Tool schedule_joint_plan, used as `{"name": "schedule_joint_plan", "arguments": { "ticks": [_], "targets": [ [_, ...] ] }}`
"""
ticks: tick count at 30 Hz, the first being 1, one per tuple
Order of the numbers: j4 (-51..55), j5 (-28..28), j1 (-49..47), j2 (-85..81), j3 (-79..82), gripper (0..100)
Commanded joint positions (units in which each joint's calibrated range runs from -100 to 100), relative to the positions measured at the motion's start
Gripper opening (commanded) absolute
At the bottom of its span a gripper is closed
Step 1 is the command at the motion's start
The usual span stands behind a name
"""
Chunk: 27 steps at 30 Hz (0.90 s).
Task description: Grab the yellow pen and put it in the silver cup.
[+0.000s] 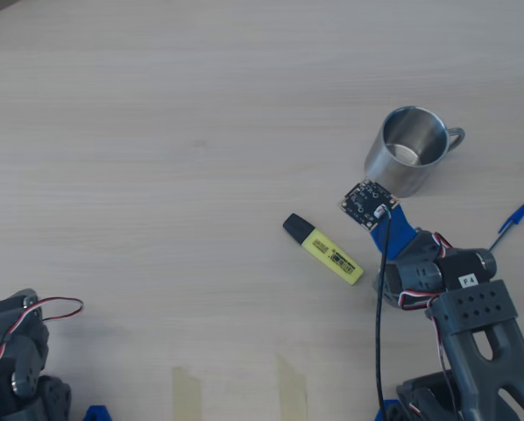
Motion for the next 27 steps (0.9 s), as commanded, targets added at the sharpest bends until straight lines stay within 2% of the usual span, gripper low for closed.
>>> {"name": "schedule_joint_plan", "arguments": {
  "ticks": [1, 20, 27],
  "targets": [
    [-0.67, 0.32, -1.60, 3.63, -5.74, 19],
    [-0.76, 0.95, -9.46, 18.68, -19.53, 19],
    [-3.76, 1.26, -10.33, 22.50, -21.07, 19]
  ]
}}
